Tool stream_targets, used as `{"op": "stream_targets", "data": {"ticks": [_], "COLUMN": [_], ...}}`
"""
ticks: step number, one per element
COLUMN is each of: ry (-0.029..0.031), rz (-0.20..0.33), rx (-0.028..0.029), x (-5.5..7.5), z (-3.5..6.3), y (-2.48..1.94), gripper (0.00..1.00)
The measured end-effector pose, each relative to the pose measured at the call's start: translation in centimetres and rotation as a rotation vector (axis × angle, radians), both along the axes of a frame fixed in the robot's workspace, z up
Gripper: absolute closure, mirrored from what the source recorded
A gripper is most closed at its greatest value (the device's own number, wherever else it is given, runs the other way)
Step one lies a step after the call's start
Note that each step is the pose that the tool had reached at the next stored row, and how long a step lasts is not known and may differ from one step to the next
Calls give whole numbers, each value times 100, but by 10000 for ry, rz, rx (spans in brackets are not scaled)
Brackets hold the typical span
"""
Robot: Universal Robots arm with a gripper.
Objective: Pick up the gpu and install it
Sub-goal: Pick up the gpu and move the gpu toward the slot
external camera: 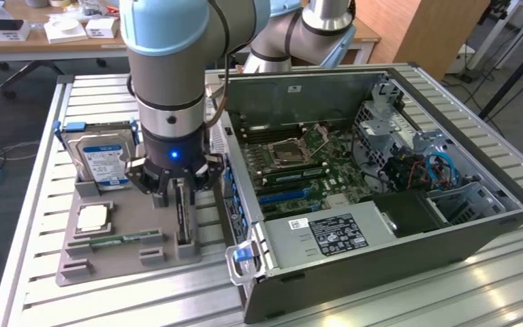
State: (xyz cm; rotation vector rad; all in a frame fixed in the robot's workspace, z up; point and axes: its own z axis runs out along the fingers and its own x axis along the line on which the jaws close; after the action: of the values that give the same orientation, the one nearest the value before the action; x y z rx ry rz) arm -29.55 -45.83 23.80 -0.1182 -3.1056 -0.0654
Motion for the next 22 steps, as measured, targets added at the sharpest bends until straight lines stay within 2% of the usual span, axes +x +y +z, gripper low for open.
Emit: {"op": "stream_targets", "data": {"ticks": [12,13,14,22], "ry": [1,1,1,2], "rz": [0,0,0,0], "rx": [-1,0,-1,-2], "x": [0,0,0,0], "z": [-21,-21,-21,-31], "y": [0,0,0,0], "gripper": [53,54,61,61]}}
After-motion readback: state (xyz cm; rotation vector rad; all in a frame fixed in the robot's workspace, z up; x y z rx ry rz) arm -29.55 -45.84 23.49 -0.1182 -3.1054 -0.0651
